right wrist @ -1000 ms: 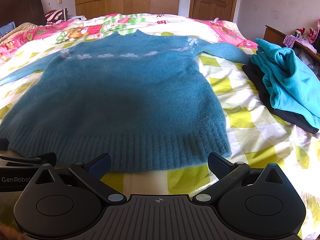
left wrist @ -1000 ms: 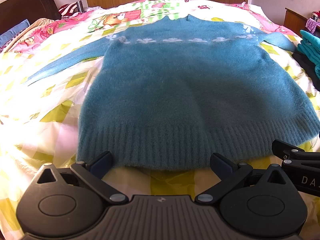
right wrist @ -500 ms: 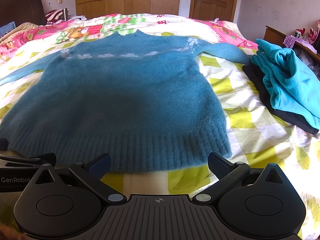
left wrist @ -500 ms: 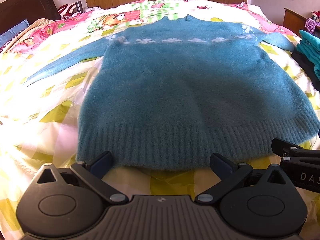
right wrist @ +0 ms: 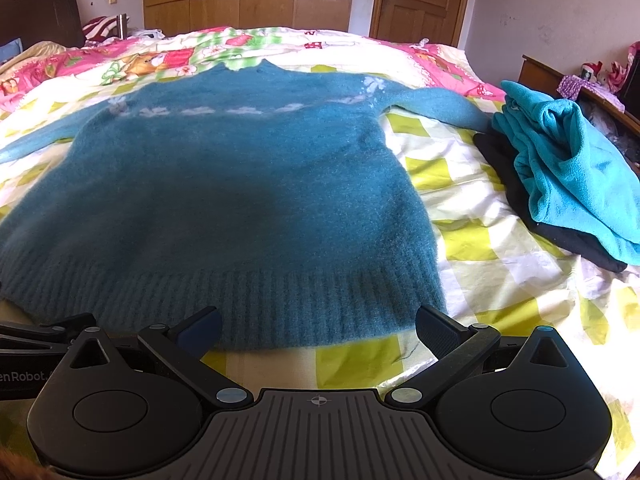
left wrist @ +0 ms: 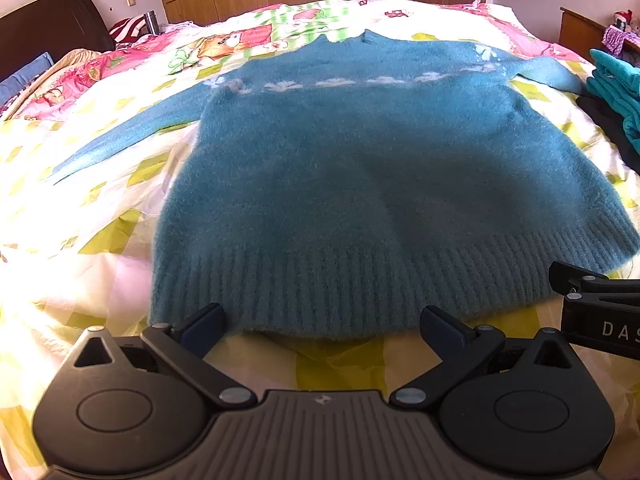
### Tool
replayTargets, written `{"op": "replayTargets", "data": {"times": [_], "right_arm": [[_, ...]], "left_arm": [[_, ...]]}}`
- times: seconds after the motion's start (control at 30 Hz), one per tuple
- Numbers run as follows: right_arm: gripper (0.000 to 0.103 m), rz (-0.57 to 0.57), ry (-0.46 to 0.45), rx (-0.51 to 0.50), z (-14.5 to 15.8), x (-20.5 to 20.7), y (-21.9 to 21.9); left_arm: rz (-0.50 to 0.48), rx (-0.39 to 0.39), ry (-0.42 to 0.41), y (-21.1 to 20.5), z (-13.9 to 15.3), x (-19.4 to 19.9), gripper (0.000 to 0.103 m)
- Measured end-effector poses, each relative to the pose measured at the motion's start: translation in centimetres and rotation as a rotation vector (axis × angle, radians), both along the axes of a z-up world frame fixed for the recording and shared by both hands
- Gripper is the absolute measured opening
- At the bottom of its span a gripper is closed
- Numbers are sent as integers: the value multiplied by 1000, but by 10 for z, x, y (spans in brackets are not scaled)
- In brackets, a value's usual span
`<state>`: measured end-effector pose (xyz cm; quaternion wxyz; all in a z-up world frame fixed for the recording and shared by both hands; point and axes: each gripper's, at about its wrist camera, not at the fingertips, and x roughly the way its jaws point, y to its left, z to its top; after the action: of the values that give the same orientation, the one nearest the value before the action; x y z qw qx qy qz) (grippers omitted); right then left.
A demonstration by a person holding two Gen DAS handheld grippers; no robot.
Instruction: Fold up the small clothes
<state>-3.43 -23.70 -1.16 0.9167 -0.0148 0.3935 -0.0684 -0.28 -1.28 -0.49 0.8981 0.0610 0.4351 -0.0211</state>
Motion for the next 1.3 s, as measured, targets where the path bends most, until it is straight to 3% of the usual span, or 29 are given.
{"op": "replayTargets", "data": {"times": [1.3], "right_arm": [[103, -18, 16, 16, -4, 2, -6]], "left_arm": [[-16, 12, 7, -4, -2, 1, 103]]}}
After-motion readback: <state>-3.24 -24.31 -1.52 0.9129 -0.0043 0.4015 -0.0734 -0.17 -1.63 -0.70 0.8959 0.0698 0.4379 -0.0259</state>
